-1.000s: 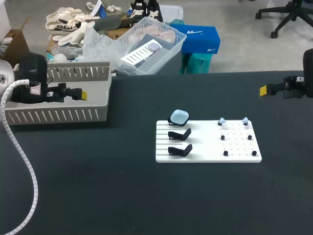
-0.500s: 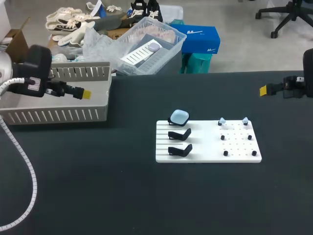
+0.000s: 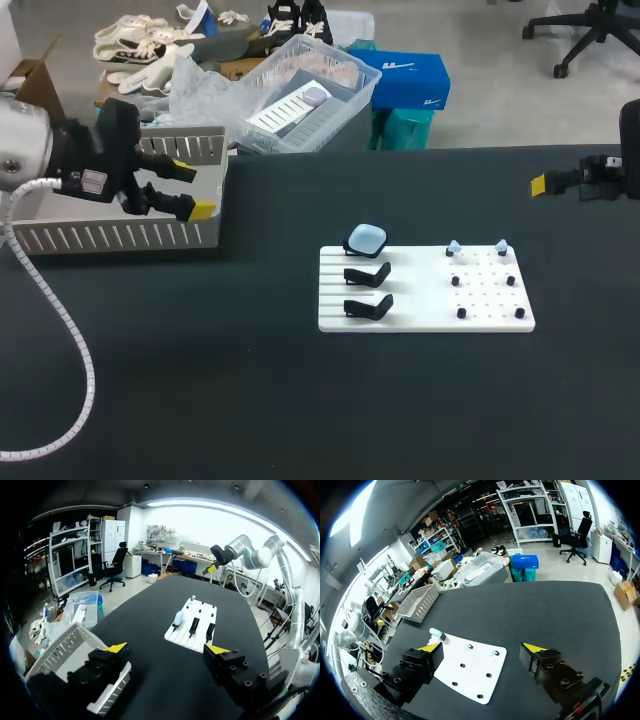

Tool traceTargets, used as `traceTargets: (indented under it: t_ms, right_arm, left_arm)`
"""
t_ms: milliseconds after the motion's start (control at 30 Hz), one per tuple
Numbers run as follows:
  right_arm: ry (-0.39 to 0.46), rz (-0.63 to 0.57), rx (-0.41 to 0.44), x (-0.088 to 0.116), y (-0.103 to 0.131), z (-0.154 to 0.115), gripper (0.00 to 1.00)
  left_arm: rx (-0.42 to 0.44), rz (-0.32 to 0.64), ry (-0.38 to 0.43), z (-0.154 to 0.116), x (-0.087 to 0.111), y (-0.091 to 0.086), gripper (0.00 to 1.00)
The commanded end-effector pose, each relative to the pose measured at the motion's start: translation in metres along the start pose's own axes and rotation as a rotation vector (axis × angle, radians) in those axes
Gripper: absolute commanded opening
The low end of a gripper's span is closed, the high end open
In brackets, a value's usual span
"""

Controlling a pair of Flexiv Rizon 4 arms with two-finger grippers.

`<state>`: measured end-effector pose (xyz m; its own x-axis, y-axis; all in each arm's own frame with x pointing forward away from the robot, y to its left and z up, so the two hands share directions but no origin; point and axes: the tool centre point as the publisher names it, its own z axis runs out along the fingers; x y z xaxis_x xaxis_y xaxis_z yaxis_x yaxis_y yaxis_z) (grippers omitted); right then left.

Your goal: Pick up each earbud case from the left stands, insert the matching earbuds, close the lid, and place the case in the box.

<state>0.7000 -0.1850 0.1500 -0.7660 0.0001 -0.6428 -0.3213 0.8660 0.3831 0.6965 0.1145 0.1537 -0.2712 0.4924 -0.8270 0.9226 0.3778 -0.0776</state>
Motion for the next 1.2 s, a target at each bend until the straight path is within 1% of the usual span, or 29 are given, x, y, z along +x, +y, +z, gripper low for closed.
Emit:
traceTargets:
  t_ms: [33, 267, 500, 667, 833, 867, 933, 1100, 1200]
  right_arm:
    - [0.000, 0.000, 0.000, 0.000, 0.000, 0.000, 1.00]
    - [0.000, 0.000, 0.000, 0.000, 0.000, 0.000, 1.00]
    - [0.000, 0.000, 0.000, 0.000, 0.000, 0.000, 1.00]
    - [0.000, 0.000, 0.000, 0.000, 0.000, 0.000, 1.00]
    - [0.000, 0.000, 0.000, 0.000, 0.000, 0.000, 1.00]
    - [0.000, 0.000, 0.000, 0.000, 0.000, 0.000, 1.00]
    - [0.000, 0.000, 0.000, 0.000, 0.000, 0.000, 1.00]
    - [0.000, 0.000, 0.000, 0.000, 0.000, 0.000, 1.00]
    - [0.000, 0.000, 0.000, 0.000, 0.000, 0.000, 1.00]
  left_arm:
    - [0.112, 0.067, -0.031, 0.014, -0.003, 0.007, 1.00]
    - [0.162, 0.182, -0.030, 0.035, -0.007, 0.009, 1.00]
    - [0.217, 0.250, -0.022, 0.060, -0.008, 0.003, 1.00]
    - [0.232, 0.263, -0.020, 0.083, -0.006, -0.004, 1.00]
    - [0.221, 0.282, -0.016, 0.108, 0.000, -0.005, 1.00]
    - [0.237, 0.300, -0.015, 0.112, 0.001, -0.006, 1.00]
    - [0.222, 0.286, -0.016, 0.119, 0.001, -0.005, 1.00]
    - [0.229, 0.276, -0.005, 0.133, 0.002, -0.007, 1.00]
    - [0.219, 0.274, -0.004, 0.142, 0.001, -0.009, 1.00]
